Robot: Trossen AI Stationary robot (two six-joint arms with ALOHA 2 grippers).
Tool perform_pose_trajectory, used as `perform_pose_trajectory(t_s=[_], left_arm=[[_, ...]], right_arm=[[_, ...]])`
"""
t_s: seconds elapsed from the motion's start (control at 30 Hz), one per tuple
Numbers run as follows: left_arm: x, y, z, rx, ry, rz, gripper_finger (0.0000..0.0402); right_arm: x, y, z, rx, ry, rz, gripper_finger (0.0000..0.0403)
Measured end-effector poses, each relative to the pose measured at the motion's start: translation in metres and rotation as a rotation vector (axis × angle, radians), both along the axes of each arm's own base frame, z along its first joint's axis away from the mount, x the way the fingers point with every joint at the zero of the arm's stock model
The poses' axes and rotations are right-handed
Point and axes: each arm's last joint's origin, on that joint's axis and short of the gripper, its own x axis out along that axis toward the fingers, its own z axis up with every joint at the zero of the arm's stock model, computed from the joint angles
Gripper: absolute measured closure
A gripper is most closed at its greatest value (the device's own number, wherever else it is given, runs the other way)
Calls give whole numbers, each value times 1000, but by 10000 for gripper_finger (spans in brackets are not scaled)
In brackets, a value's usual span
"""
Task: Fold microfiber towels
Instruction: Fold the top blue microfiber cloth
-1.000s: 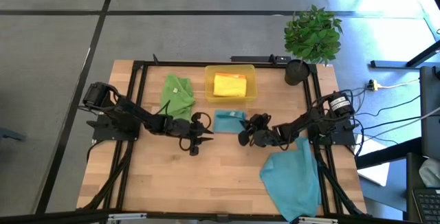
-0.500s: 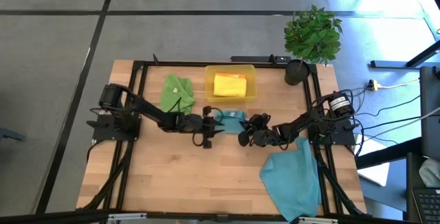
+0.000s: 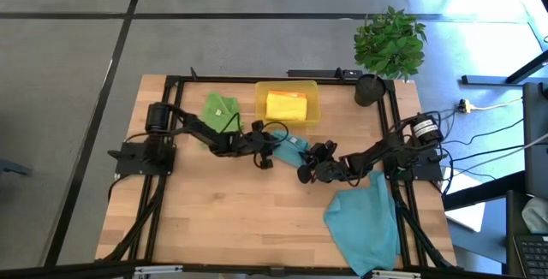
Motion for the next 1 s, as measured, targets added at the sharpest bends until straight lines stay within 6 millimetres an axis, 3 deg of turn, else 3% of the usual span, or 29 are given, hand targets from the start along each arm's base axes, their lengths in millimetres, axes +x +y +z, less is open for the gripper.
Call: perform_pose_trajectory(t_s=[0.2, 0.37, 0.53, 0.73, 1.0], left_arm=[[1, -2, -4, -10, 5, -15, 309], [1, -8, -4, -11, 3, -35, 309], [1, -18, -5, -58, 3, -70, 309], [0, -55, -7, -195, 24, -214, 309], [-14, -119, 0, -126, 53, -351, 309]], right_arm=[[-2, 8, 14, -69, 19, 82, 316], [-12, 15, 35, -142, 21, 52, 262], [-27, 27, 58, -205, -3, 33, 247], [-34, 41, 63, -205, -5, 101, 247], [-35, 54, 52, -99, 62, 300, 248]])
